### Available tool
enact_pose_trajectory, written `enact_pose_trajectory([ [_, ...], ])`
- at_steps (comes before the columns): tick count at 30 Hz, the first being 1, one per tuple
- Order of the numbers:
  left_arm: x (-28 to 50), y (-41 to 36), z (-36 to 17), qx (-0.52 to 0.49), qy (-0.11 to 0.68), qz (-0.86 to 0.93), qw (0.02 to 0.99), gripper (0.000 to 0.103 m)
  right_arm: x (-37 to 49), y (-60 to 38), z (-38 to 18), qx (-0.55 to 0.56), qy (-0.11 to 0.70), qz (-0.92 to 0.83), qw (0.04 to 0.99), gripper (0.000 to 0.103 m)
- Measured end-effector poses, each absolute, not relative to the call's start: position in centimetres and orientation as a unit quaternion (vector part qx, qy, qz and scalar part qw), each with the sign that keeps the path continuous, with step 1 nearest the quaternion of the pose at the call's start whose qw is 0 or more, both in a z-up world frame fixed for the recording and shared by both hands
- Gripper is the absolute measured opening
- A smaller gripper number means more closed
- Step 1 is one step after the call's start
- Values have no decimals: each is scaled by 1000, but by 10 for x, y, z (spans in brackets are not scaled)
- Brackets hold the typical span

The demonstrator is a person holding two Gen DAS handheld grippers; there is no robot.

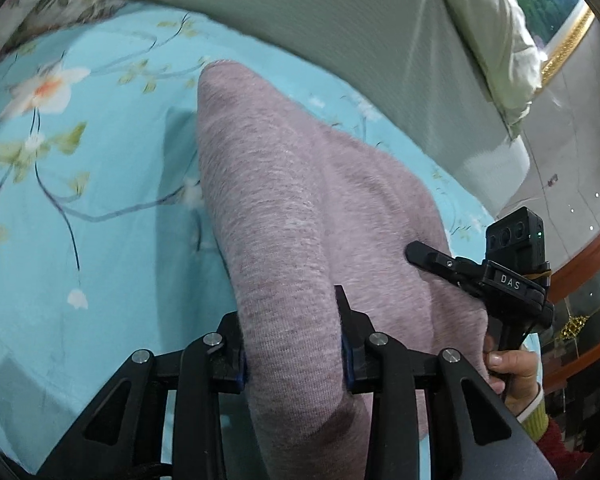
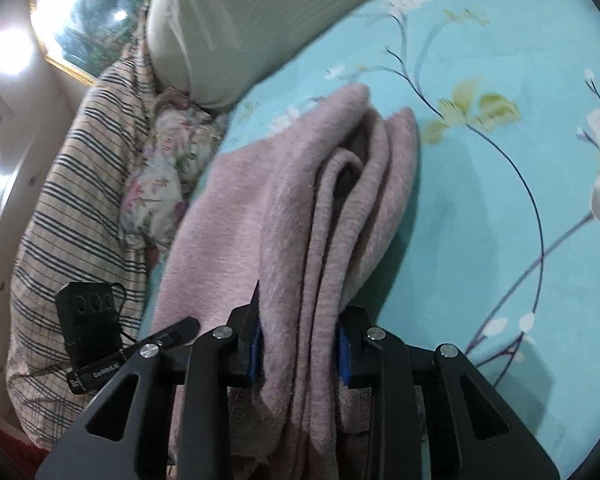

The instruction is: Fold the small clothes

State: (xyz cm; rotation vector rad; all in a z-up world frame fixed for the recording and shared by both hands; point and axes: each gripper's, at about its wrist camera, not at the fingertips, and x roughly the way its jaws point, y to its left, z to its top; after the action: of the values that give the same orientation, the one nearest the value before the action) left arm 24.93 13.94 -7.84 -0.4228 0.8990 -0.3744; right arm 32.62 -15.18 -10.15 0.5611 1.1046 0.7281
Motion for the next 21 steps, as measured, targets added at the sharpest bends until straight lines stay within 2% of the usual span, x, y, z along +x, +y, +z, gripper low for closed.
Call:
enact_pose_trajectory([
  [2, 247, 145, -83, -205, 428, -178, 862, 38, 326, -152, -104, 259, 508, 328, 753, 37],
  [4, 244, 145, -81, -199, 432, -171, 863, 48, 326, -153, -103, 260, 512, 316, 755, 44],
  [8, 223, 144, -68, -174, 427, -155, 874, 53, 314, -161, -87, 242, 502, 296, 776, 52],
  [10, 201, 146, -59, -154, 417, -144, 884, 60, 301, -169, -75, 233, 489, 292, 788, 54],
  [21, 95, 148, -76, -103, 418, -138, 892, 62, 207, -188, -50, 186, 459, 334, 802, 54],
])
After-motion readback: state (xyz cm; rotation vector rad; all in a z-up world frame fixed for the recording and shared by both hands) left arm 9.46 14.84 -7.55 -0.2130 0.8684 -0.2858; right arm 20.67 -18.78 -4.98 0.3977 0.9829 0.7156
